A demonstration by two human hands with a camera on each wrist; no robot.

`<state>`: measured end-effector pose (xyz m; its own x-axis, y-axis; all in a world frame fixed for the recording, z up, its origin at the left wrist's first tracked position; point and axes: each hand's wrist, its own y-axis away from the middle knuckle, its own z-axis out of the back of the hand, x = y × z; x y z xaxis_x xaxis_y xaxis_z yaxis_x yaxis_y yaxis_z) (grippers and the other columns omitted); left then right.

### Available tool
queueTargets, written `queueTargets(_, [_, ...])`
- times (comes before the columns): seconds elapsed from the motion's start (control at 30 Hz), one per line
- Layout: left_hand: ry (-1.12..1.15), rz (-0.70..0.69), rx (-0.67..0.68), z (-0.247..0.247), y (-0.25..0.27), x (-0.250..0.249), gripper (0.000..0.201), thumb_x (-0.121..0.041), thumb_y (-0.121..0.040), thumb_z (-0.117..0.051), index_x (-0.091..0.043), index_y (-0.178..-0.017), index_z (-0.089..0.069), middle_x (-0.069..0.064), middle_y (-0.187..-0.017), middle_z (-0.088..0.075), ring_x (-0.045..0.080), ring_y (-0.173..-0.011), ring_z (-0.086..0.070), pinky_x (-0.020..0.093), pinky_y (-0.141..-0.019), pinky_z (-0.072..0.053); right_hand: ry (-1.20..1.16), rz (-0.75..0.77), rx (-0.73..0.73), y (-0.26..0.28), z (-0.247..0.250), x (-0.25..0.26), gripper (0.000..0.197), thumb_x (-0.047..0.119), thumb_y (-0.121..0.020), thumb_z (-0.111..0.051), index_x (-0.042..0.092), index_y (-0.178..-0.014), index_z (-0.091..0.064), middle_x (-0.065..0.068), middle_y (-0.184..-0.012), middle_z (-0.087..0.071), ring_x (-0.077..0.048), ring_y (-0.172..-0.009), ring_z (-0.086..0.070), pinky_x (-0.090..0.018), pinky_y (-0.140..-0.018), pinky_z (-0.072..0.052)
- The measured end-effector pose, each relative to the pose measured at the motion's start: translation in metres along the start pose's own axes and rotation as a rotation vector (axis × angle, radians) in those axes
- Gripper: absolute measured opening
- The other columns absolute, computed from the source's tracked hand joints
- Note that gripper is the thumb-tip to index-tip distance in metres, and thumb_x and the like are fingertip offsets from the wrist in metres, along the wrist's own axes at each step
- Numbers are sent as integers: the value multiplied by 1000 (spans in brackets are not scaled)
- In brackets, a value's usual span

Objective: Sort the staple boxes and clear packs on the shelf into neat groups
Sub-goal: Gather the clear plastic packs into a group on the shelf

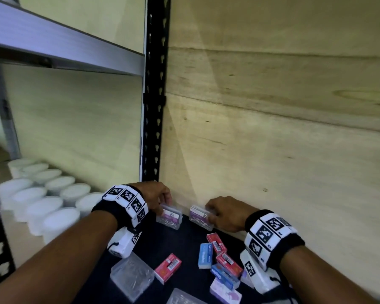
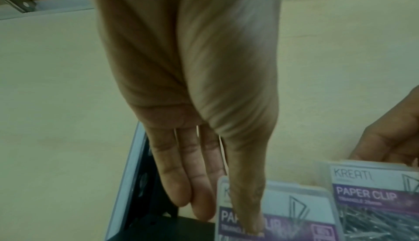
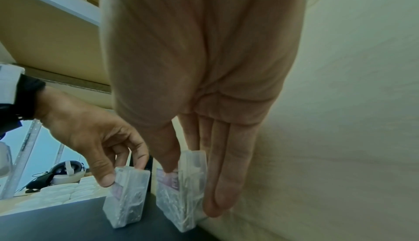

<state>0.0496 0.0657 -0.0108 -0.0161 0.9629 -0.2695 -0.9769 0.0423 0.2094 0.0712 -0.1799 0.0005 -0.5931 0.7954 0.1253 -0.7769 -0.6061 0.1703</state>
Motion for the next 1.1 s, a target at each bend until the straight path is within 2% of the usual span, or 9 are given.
queueTargets(0.23, [-24, -5, -58, -1, -4, 5, 37, -18, -80, -78, -24, -113, -62, -11, -101, -57, 11, -96, -58, 22, -83, -47, -13, -14, 31, -7, -6, 2, 42, 36, -98, -53, 19, -137, -51, -5, -131, -59, -23, -114, -57, -38, -99, -47])
queueTargets(0.4, [-54, -38, -96, 0, -6, 10, 39, -16, -81, -76, -19, -117, -61, -5, -104, -60, 15, -97, -60, 20, -78, -44, -21, -19, 40, -9, -6, 1, 42, 36, -98, -52, 19, -137, -50, -5, -133, -58, -23, -116, -56, -38, -100, -46])
queueTargets(0.57, [-67, -26, -111, 0, -10, 19, 42, -16, -81, -77, -19, -119, -60, -2, -113, -64, 11, -96, -57, 22, -83, -46, -56, -33, 56, -12, -7, 3, 44, 37, -99, -53, 20, -140, -49, -5, -136, -56, -23, -118, -56, -36, -100, -46])
queueTargets(0.73, [-55, -41, -125, -2, -12, 21, 39, -11, -83, -74, -20, -118, -62, -3, -111, -64, 9, -95, -56, 19, -80, -42, -89, -34, 73, -12, -7, 5, 46, 34, -100, -53, 20, -143, -47, -4, -139, -55, -22, -122, -54, -33, -100, -43])
queueTargets(0.9, [-68, -63, -146, -3, -14, 23, 38, -10, -82, -74, -20, -117, -62, -3, -112, -65, 12, -101, -60, 19, -81, -42, -97, -30, 70, -13, -7, 8, 41, 31, -99, -55, 20, -138, -51, -5, -128, -61, -22, -110, -60, -37, -98, -49])
queueTargets(1.0, [-92, -73, -149, -2, -11, 23, 42, -13, -83, -74, -20, -122, -61, -2, -117, -65, 12, -104, -59, 20, -83, -42, -98, -33, 48, -14, -7, 9, 39, 31, -98, -55, 20, -135, -50, -4, -124, -63, -21, -105, -62, -35, -94, -49])
queueTargets(1.1, [-109, -72, -131, 1, -5, 22, 54, -18, -83, -76, -21, -133, -56, -3, -127, -62, 13, -112, -58, 18, -87, -41, -95, -40, 39, -13, -7, 10, 41, 33, -98, -56, 20, -136, -48, -5, -126, -61, -22, -107, -61, -33, -91, -48])
